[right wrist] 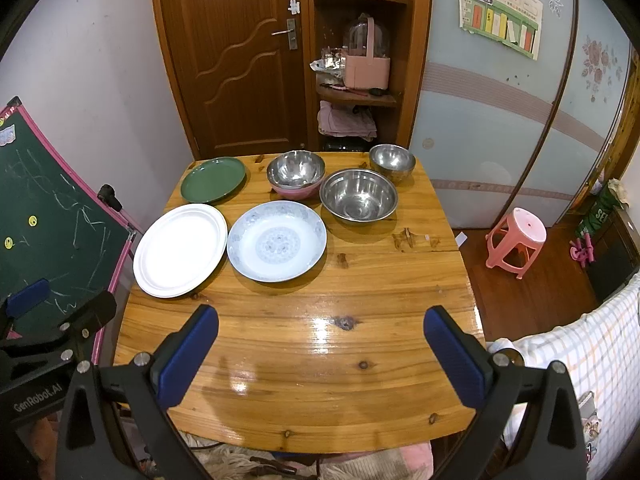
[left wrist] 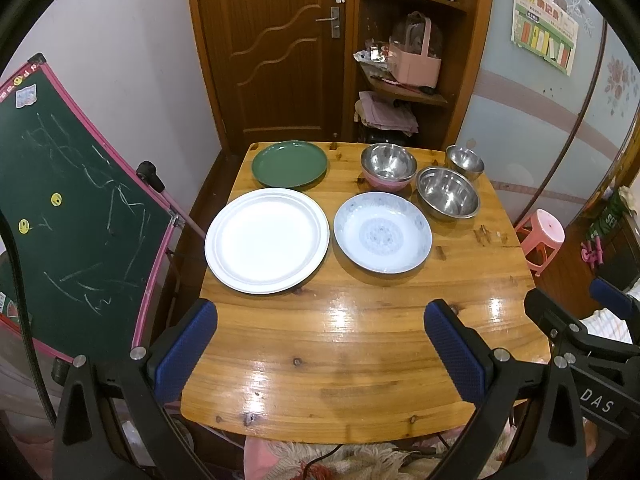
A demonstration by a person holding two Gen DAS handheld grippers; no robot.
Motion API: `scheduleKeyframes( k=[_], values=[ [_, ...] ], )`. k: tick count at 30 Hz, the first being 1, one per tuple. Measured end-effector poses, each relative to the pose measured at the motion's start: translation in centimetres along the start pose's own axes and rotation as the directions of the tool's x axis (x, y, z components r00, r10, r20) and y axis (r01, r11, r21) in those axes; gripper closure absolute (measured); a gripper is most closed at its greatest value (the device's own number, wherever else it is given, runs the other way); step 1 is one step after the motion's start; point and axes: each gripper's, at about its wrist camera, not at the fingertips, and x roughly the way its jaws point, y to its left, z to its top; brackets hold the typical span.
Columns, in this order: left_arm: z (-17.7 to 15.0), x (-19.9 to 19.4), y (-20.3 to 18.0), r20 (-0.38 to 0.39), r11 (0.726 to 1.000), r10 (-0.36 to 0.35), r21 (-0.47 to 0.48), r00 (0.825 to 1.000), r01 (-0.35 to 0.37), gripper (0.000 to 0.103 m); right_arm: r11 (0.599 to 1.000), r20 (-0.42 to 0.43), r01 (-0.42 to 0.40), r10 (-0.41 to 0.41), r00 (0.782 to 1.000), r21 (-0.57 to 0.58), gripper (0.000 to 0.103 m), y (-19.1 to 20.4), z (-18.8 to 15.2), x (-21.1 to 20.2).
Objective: Organize plates and bowls
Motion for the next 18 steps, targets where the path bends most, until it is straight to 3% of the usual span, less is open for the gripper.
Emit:
scheduleKeyframes(
  k=[18],
  values=[
    [0.34,0.31,0.22,-0.005,1.000,-0.003,-0.006,1.000,0.003,0.001,1.000,-0.018,0.007,-0.007,1.000,0.013,0.000,-0.03,-0.24,0.33]
  ],
)
